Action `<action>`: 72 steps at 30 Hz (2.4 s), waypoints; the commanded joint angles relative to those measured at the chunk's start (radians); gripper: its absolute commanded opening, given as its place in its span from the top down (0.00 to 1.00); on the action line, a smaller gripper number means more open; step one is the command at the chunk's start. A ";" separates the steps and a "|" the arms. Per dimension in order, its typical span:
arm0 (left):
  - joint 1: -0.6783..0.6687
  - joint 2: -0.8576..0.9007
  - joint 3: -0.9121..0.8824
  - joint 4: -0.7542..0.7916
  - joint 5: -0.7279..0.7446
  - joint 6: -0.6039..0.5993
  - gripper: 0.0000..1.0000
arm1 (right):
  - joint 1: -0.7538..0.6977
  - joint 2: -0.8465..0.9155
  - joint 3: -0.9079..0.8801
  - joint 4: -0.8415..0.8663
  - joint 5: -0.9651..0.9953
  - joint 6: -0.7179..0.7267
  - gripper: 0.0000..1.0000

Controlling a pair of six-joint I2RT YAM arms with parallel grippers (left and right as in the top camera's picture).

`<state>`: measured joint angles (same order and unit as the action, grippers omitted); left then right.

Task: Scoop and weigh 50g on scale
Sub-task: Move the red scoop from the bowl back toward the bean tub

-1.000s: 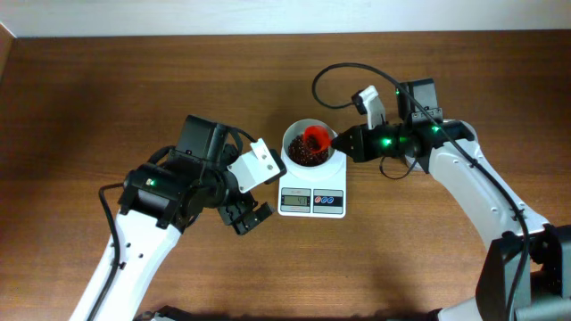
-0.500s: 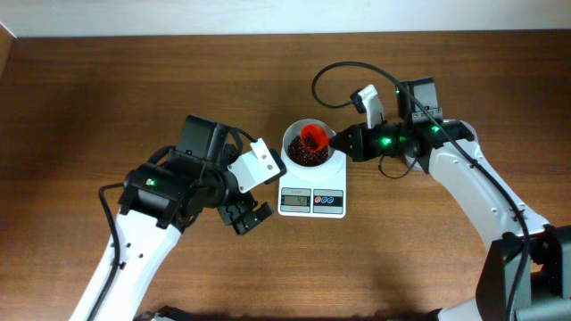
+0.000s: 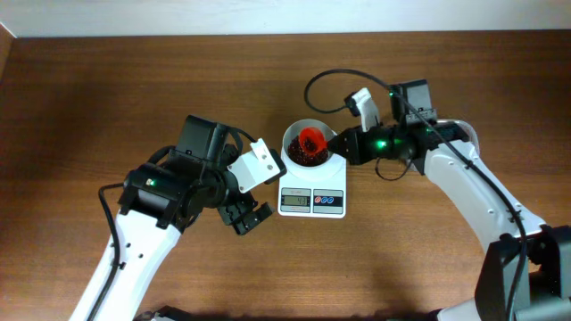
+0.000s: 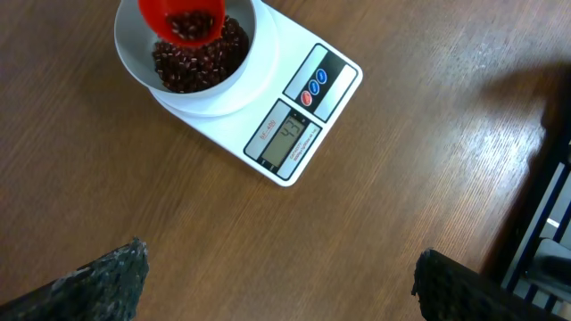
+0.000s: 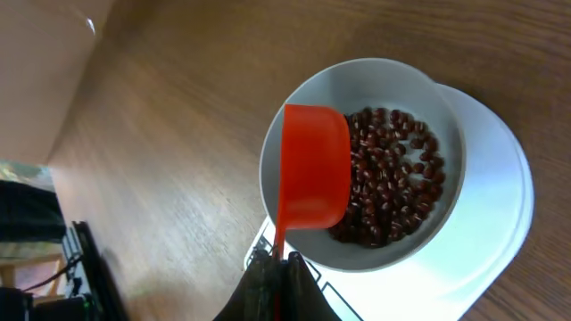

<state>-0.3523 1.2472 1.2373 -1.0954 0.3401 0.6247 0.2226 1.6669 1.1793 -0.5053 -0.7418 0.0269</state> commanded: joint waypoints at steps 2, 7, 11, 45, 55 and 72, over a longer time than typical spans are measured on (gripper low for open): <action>0.002 -0.015 0.008 0.002 0.011 -0.003 0.01 | 0.008 -0.039 0.011 -0.001 0.037 0.003 0.96; 0.002 -0.015 0.008 0.002 0.011 -0.003 0.01 | 0.008 -0.098 0.011 -0.016 0.014 -0.061 0.96; 0.002 -0.015 0.008 0.002 0.011 -0.003 0.01 | 0.008 -0.101 0.011 -0.058 0.100 -0.028 0.96; 0.002 -0.015 0.008 0.002 0.011 -0.003 0.01 | 0.008 -0.101 0.011 -0.019 0.187 -0.034 0.96; 0.002 -0.015 0.008 0.002 0.011 -0.003 0.01 | 0.042 -0.101 0.011 -0.013 0.254 -0.088 0.96; 0.002 -0.015 0.008 0.002 0.011 -0.003 0.01 | 0.158 -0.113 0.034 -0.045 0.299 -0.166 0.96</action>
<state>-0.3523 1.2472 1.2373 -1.0958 0.3401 0.6247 0.3748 1.5826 1.1839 -0.5560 -0.3187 -0.0807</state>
